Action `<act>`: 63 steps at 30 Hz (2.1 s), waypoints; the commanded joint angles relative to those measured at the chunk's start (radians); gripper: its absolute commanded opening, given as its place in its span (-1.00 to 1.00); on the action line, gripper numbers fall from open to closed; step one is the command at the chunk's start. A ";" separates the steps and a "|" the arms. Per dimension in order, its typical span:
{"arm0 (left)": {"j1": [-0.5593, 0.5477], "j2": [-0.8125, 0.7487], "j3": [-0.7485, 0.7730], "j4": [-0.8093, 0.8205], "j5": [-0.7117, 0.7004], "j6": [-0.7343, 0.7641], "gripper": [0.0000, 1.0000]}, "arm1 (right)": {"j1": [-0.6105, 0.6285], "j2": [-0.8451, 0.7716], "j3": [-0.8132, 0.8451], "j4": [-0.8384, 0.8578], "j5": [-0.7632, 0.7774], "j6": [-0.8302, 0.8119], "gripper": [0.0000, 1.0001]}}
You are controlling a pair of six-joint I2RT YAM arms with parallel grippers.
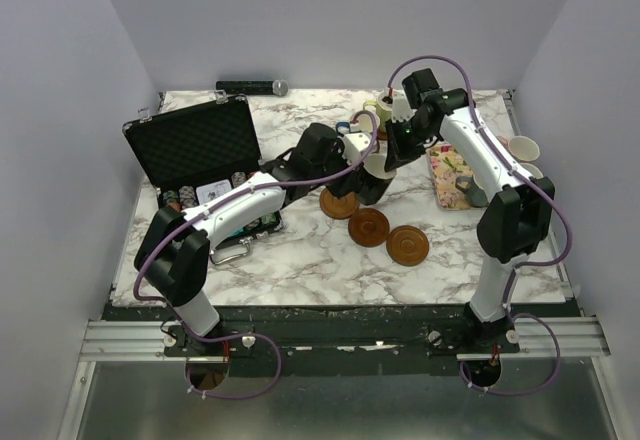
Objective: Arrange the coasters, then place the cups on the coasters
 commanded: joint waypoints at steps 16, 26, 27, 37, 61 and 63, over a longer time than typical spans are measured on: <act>0.050 -0.158 -0.095 0.077 -0.170 -0.186 0.79 | 0.007 -0.109 -0.044 0.190 0.192 0.208 -0.99; 0.257 -0.417 -0.296 0.169 -0.211 -0.397 0.98 | 0.061 -0.142 -0.113 0.262 0.390 0.218 -0.99; 0.280 -0.432 -0.305 0.171 -0.222 -0.416 0.98 | 0.072 -0.141 -0.110 0.266 0.404 0.218 -0.99; 0.430 -0.411 -0.280 0.139 -0.288 -0.563 0.98 | 0.171 -0.020 0.004 0.297 0.415 0.234 -0.99; 0.462 -0.428 -0.294 0.036 -0.400 -0.603 0.98 | 0.231 0.347 0.412 0.274 0.495 0.162 -0.99; 0.465 -0.425 -0.294 0.036 -0.400 -0.603 0.98 | 0.231 0.352 0.409 0.274 0.493 0.162 -0.99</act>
